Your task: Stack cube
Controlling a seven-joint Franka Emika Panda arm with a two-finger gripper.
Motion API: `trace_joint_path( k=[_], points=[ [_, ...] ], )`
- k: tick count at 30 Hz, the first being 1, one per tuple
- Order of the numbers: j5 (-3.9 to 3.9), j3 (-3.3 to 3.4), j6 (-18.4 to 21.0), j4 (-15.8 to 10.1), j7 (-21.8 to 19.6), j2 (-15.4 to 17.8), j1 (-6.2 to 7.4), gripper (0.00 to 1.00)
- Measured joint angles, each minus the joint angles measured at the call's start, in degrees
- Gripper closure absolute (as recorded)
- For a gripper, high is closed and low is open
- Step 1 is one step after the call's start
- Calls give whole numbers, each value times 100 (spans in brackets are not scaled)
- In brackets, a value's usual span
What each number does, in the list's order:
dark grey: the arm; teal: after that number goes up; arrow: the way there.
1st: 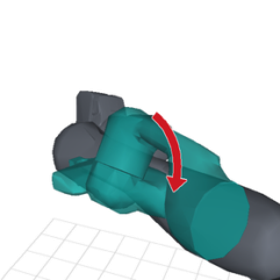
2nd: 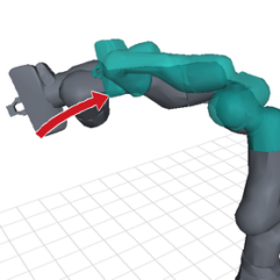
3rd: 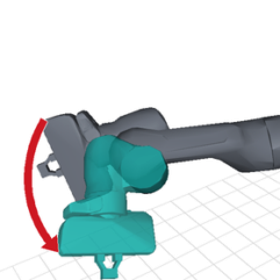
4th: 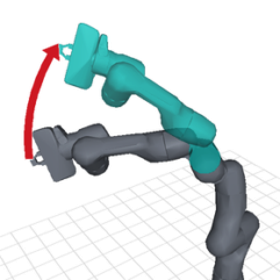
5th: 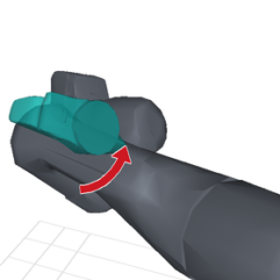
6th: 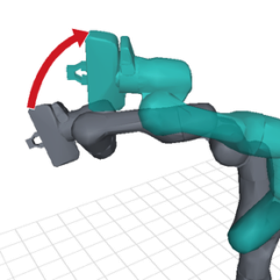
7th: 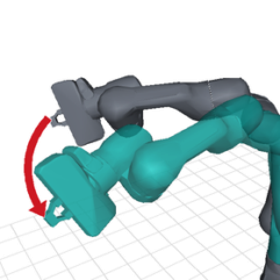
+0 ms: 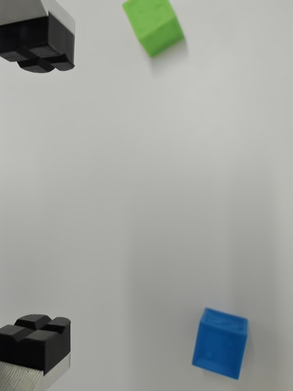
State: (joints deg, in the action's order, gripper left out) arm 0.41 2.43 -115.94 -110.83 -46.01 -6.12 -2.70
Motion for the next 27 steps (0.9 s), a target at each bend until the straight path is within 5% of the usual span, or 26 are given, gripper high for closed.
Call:
trace_joint_path(
  k=[27],
  points=[
    [0,-154,-355,-361,20,0,168,0]
  ],
)
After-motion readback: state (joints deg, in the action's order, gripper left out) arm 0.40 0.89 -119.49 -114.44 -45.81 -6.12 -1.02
